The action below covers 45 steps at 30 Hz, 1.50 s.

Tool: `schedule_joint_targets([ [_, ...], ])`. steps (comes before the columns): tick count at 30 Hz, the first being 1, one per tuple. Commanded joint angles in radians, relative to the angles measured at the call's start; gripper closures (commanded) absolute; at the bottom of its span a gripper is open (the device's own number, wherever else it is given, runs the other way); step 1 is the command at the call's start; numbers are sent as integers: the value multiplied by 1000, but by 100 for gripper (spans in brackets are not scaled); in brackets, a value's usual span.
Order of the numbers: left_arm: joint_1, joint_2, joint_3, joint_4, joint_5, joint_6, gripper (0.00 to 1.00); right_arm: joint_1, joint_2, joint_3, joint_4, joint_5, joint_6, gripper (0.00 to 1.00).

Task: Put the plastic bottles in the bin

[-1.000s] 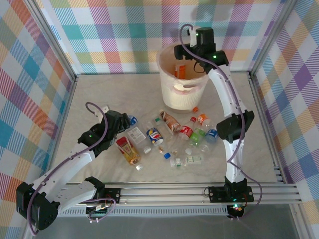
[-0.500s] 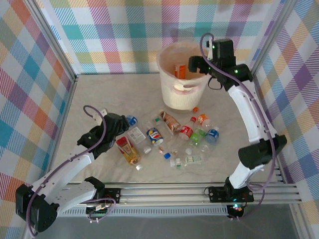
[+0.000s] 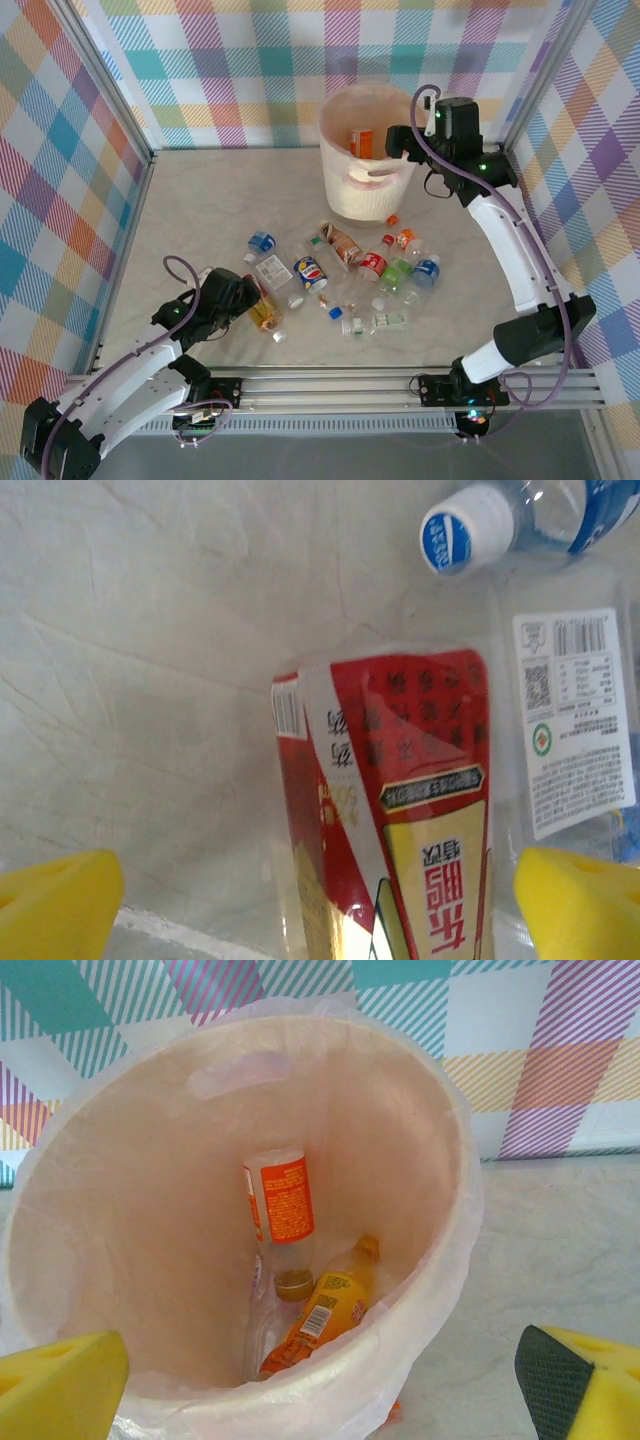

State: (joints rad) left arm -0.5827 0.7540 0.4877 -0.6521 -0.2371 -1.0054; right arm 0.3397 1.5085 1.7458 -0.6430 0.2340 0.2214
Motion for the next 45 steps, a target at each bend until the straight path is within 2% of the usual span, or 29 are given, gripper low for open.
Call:
schedule_joint_targets([
  [1, -14, -19, -21, 40, 56, -26, 0, -2, -27, -26, 64, -8, 7, 0],
  [14, -48, 122, -21, 154, 99, 13, 0, -2, -26, -82, 107, -48, 26, 0],
  [29, -85, 253, -23, 106, 51, -51, 1, -2, -34, -118, 135, -84, 48, 0],
  [40, -84, 281, -57, 151, -19, -85, 29, -3, -55, -155, 160, -91, 60, 0],
  [45, -85, 275, -47, 150, -52, -77, 45, -3, -57, -158, 165, -114, 73, 0],
])
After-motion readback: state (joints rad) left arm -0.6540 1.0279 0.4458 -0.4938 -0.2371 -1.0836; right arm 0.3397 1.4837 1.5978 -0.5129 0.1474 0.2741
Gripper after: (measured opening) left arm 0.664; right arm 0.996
